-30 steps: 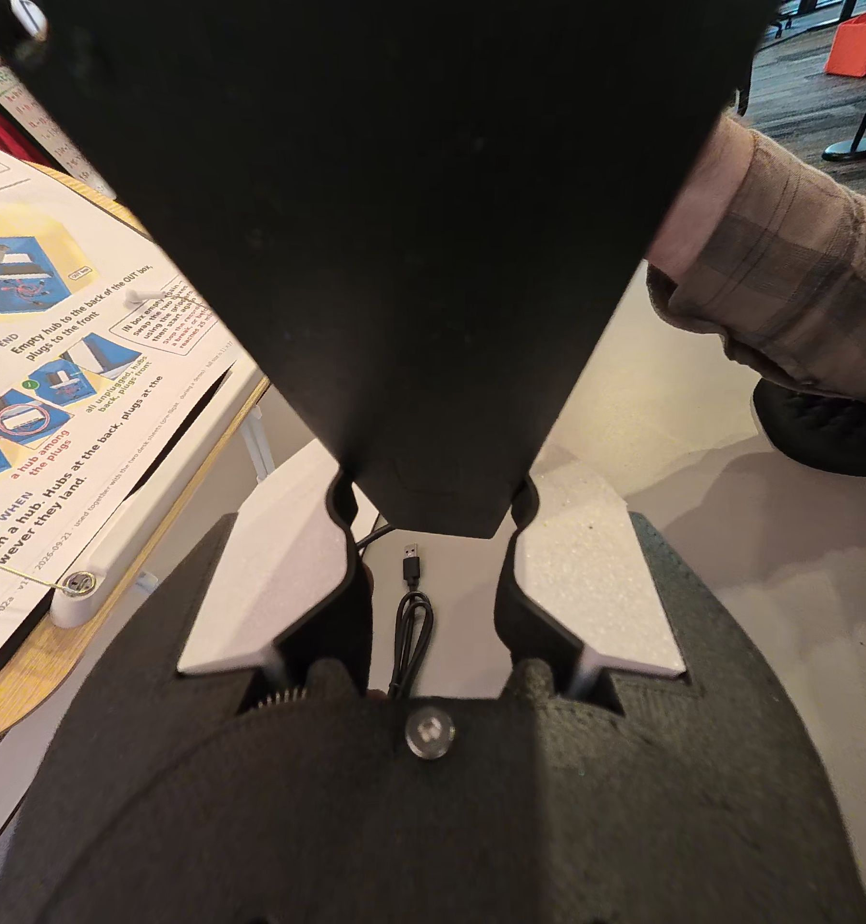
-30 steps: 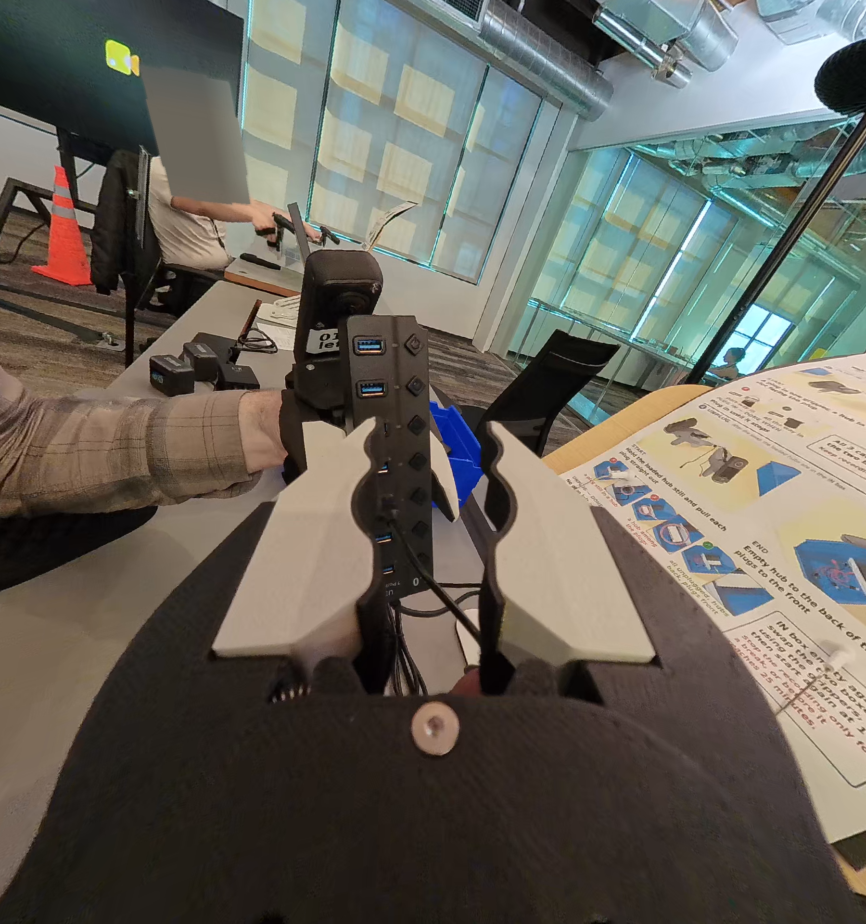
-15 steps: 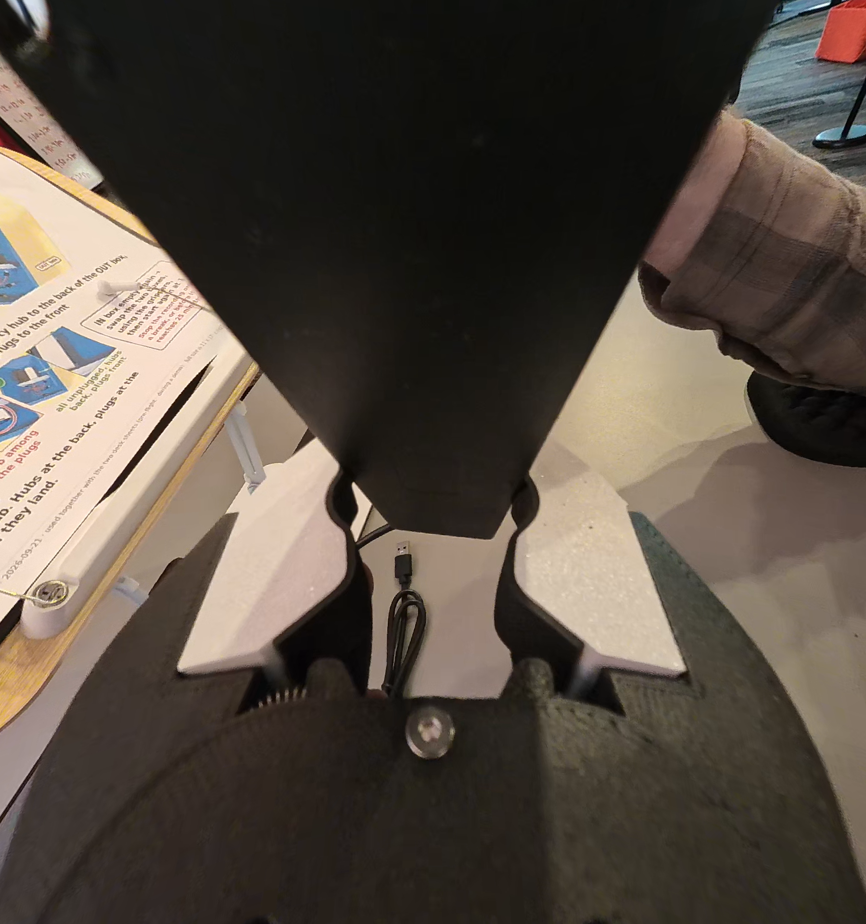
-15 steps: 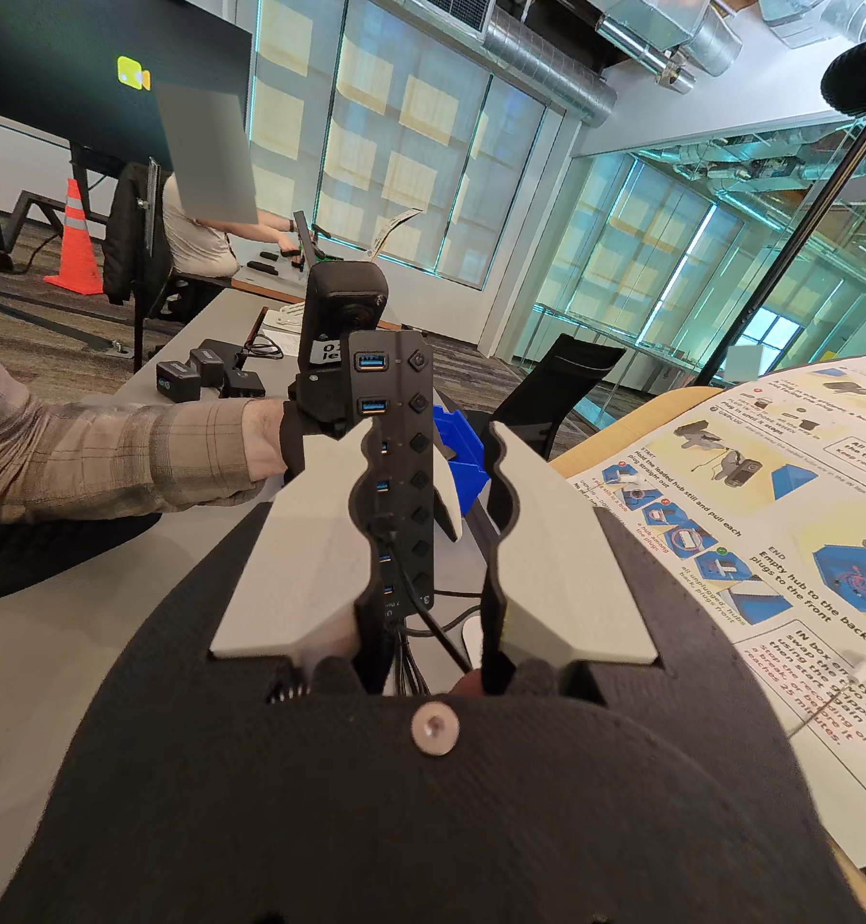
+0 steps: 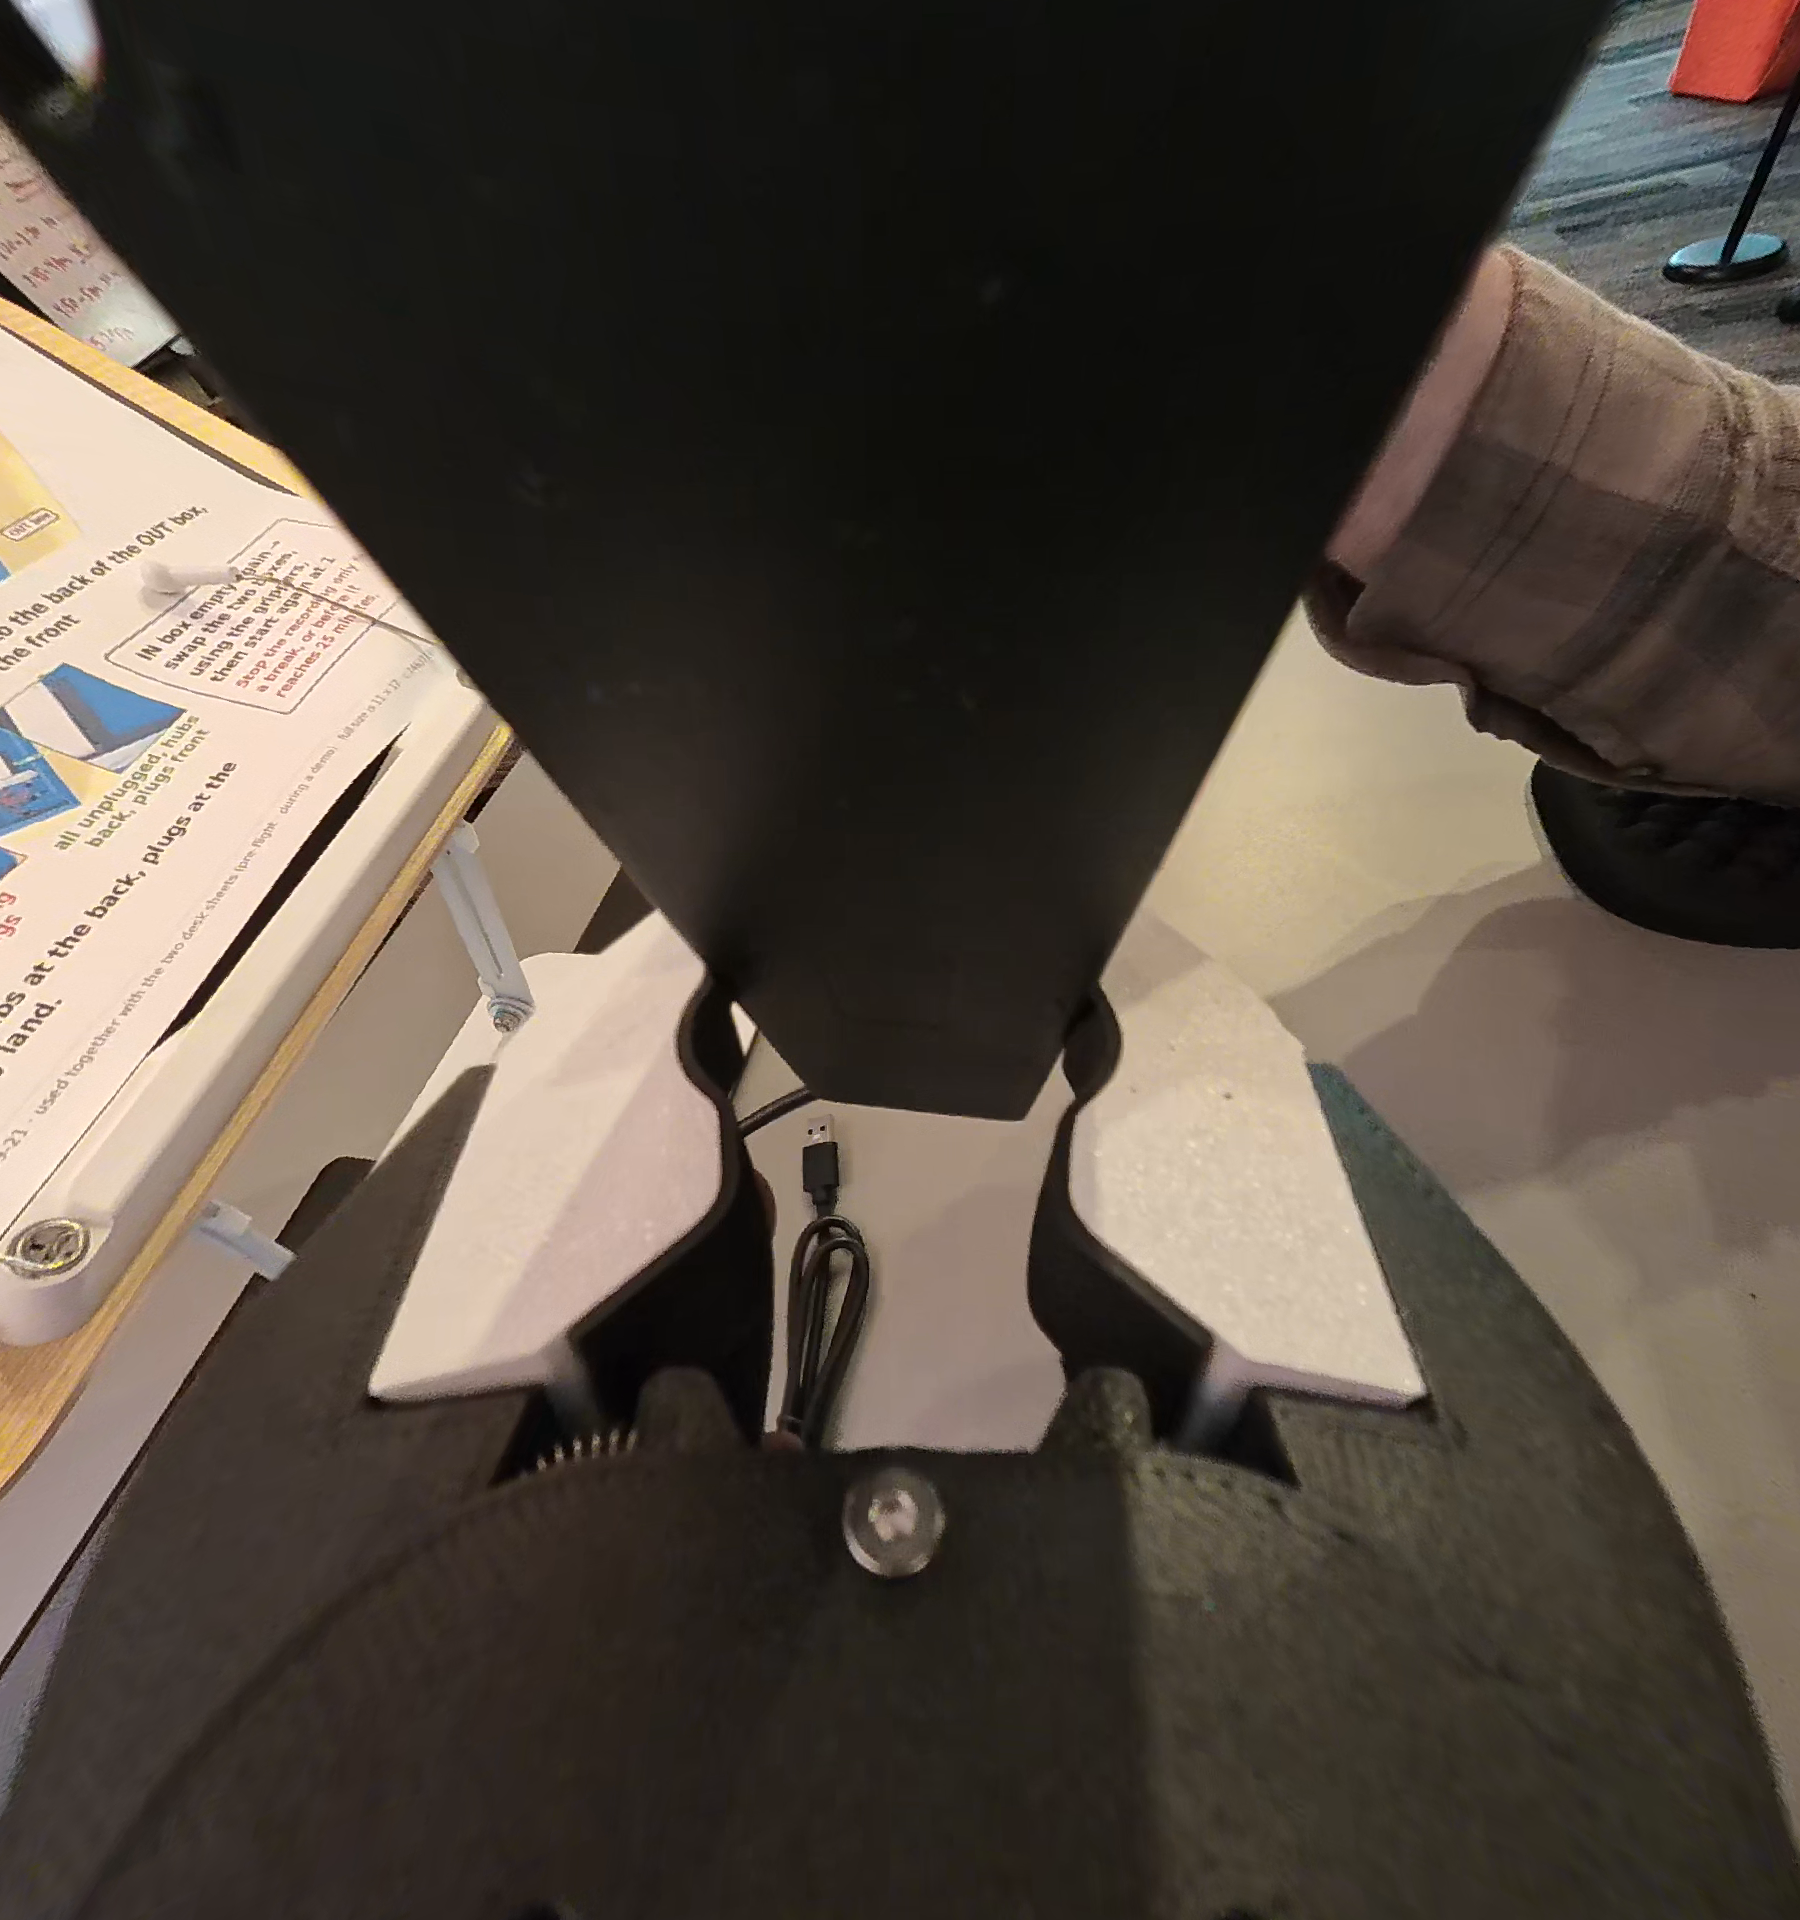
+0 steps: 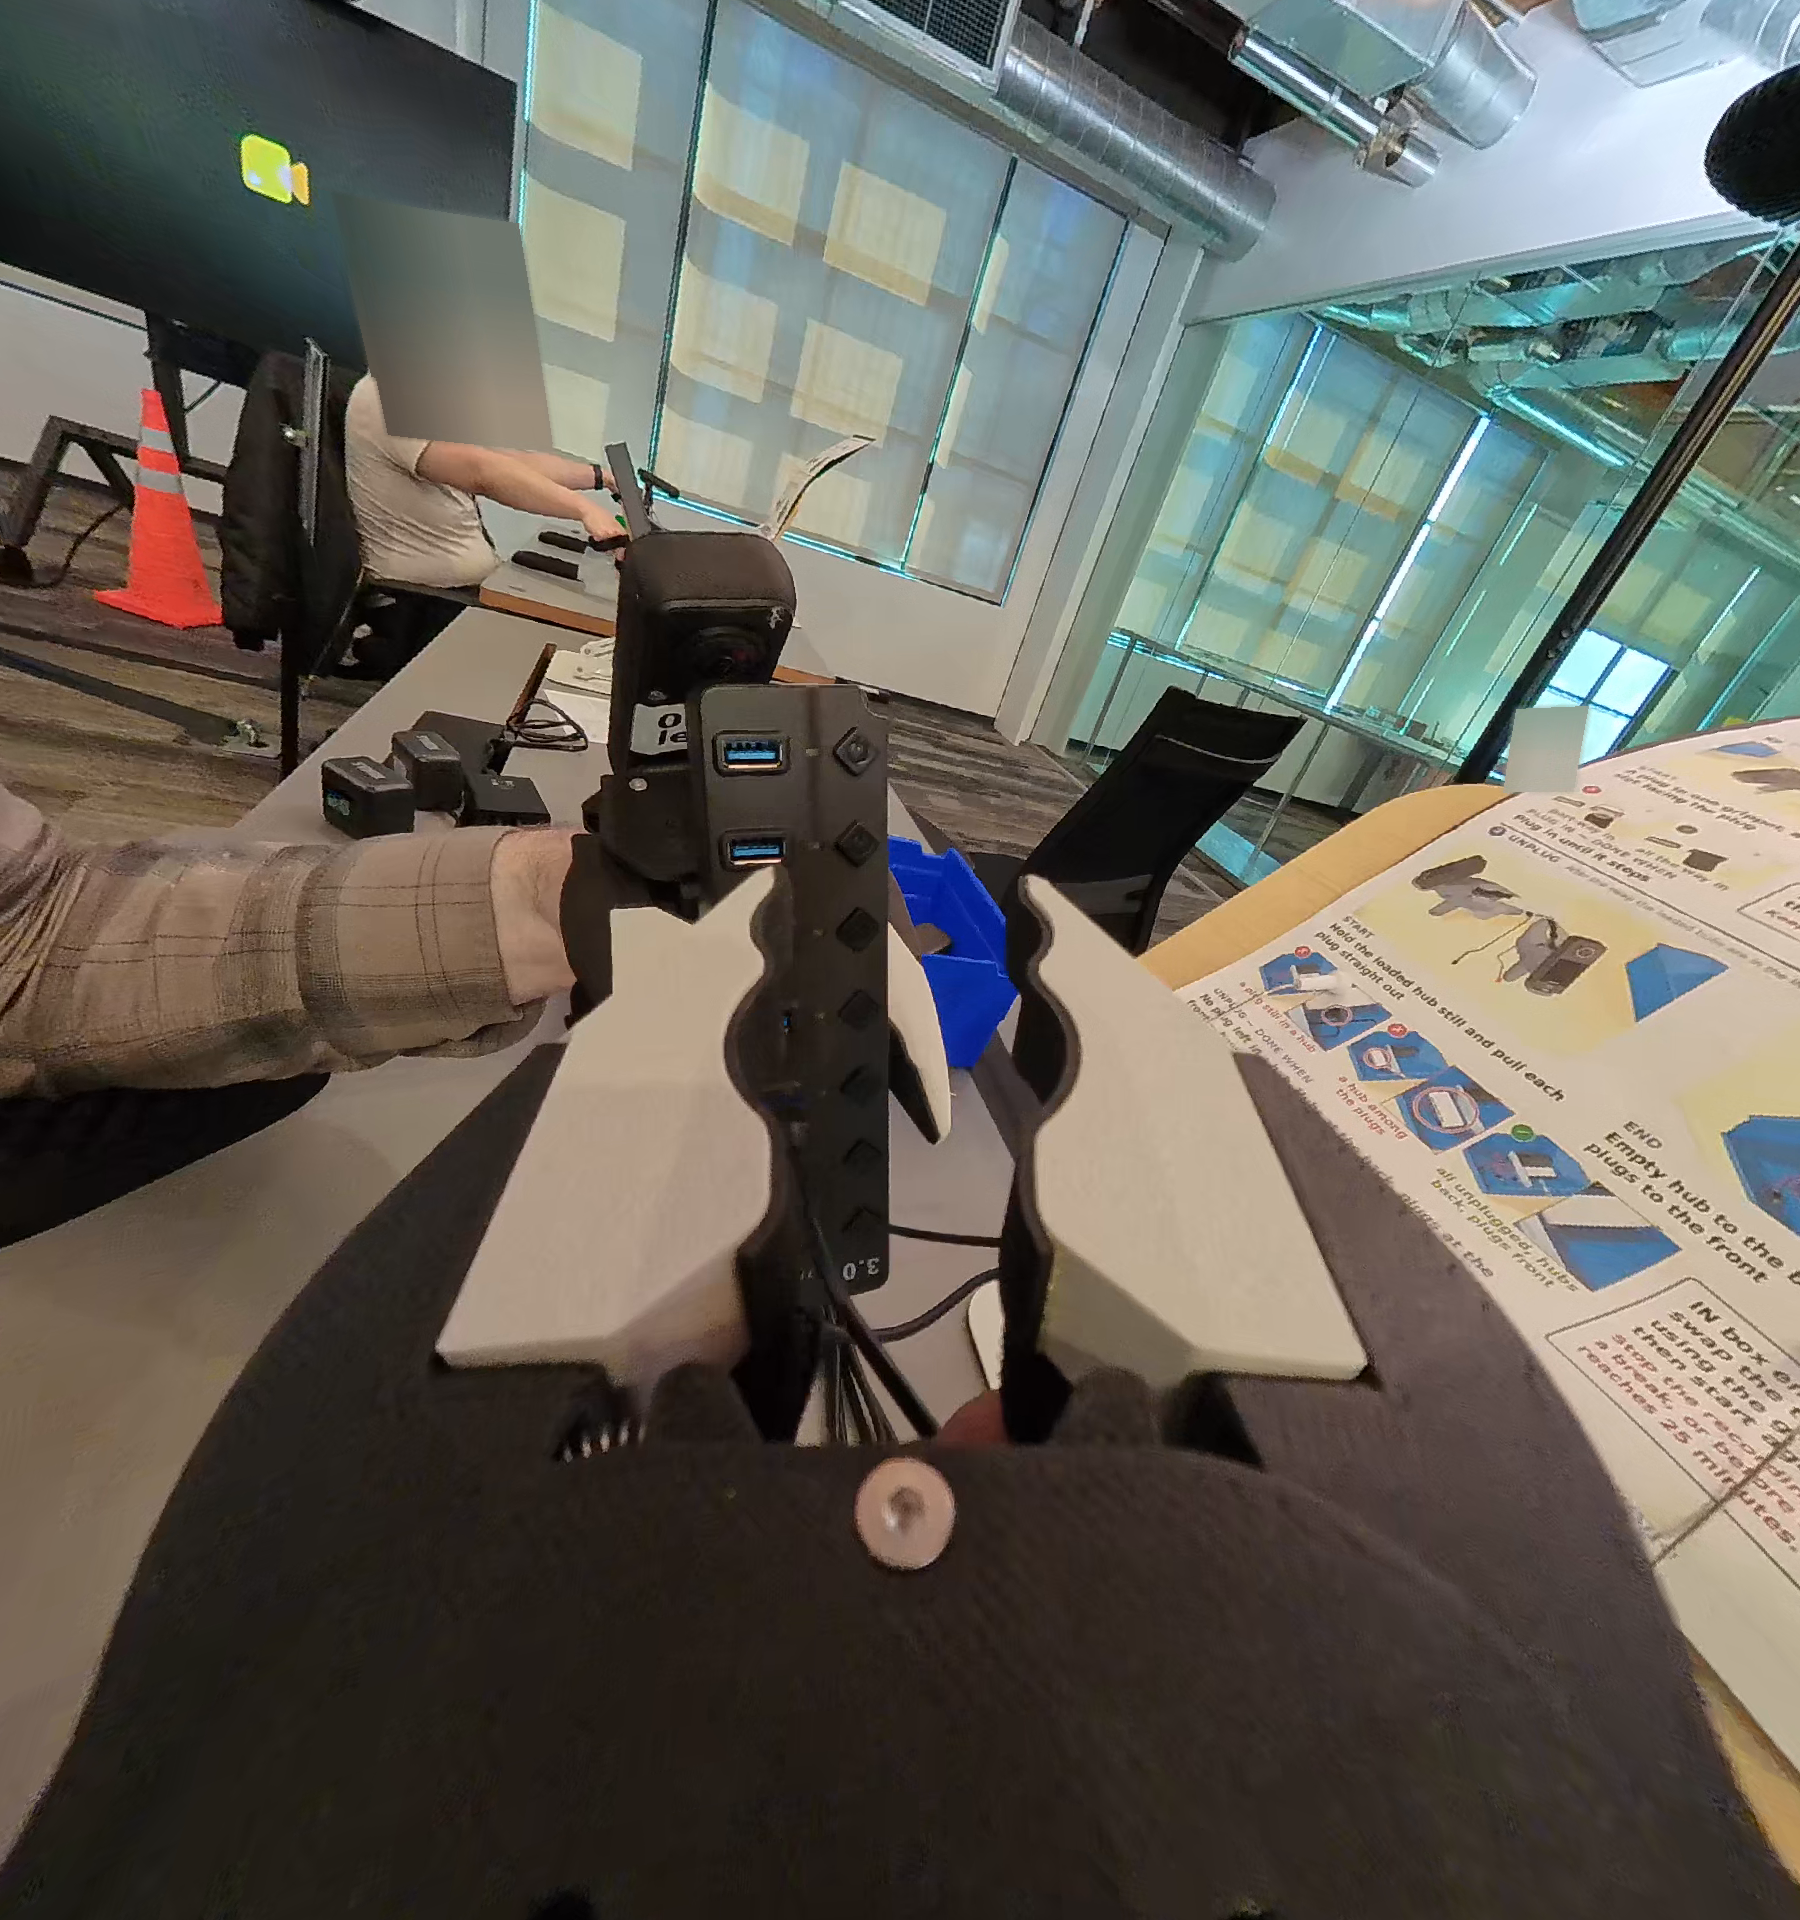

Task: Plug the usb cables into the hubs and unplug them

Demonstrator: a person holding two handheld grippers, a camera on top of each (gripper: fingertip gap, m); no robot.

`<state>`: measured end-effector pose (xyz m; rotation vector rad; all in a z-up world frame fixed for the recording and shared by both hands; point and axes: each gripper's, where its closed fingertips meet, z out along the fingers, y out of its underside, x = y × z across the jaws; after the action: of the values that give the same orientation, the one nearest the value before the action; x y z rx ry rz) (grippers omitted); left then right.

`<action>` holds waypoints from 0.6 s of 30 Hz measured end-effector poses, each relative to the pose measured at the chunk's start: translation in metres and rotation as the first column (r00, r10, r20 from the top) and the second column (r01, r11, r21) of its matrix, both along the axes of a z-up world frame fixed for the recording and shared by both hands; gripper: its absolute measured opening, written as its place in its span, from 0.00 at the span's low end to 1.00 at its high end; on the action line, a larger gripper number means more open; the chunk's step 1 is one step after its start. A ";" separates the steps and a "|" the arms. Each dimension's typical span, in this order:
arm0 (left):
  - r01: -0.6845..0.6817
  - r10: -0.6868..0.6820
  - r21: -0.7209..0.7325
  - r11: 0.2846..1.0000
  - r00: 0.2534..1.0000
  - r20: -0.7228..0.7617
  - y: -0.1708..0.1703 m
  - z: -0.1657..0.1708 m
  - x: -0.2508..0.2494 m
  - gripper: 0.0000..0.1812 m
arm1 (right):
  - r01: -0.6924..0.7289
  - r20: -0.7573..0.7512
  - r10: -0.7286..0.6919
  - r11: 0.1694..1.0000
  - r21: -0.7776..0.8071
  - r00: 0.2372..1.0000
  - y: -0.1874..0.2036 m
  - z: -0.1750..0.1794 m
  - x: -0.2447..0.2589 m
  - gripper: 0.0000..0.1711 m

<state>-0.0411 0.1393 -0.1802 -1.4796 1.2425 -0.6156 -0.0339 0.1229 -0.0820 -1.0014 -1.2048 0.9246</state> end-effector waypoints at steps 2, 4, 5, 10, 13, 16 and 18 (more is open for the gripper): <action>0.002 -0.002 -0.005 1.000 1.000 -0.001 0.000 -0.001 0.001 0.34 | -0.003 0.001 0.003 1.000 -0.007 1.000 0.001 -0.002 0.000 0.23; 0.009 -0.009 -0.012 1.000 1.000 -0.001 -0.001 -0.002 0.001 0.34 | -0.006 0.005 0.006 1.000 -0.014 1.000 0.003 -0.004 -0.001 0.22; 0.010 -0.010 -0.016 1.000 1.000 -0.002 -0.001 -0.003 0.002 0.34 | -0.008 0.006 0.009 1.000 -0.019 1.000 0.004 -0.006 -0.001 0.22; 0.017 -0.018 -0.035 0.999 1.000 -0.007 0.000 -0.008 0.002 0.34 | -0.029 0.000 0.029 0.998 -0.059 1.000 0.009 -0.013 -0.001 0.22; 0.022 -0.022 -0.042 0.999 1.000 -0.008 0.000 -0.009 0.001 0.34 | -0.037 0.014 0.038 0.996 -0.076 0.999 0.012 -0.020 -0.003 0.22; 0.025 -0.025 -0.049 0.999 1.000 -0.007 0.000 -0.010 0.001 0.34 | -0.043 0.050 0.048 0.995 -0.085 0.998 0.013 -0.030 -0.005 0.21; 0.024 -0.024 -0.051 0.998 1.000 -0.012 0.000 -0.011 0.000 0.34 | -0.050 0.096 0.058 0.995 -0.081 0.994 0.012 -0.039 -0.005 0.20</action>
<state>-0.0408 0.1393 -0.1915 -1.5146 1.2643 -0.6587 -0.0392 0.1352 -0.1206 -1.0922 -1.2913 0.9813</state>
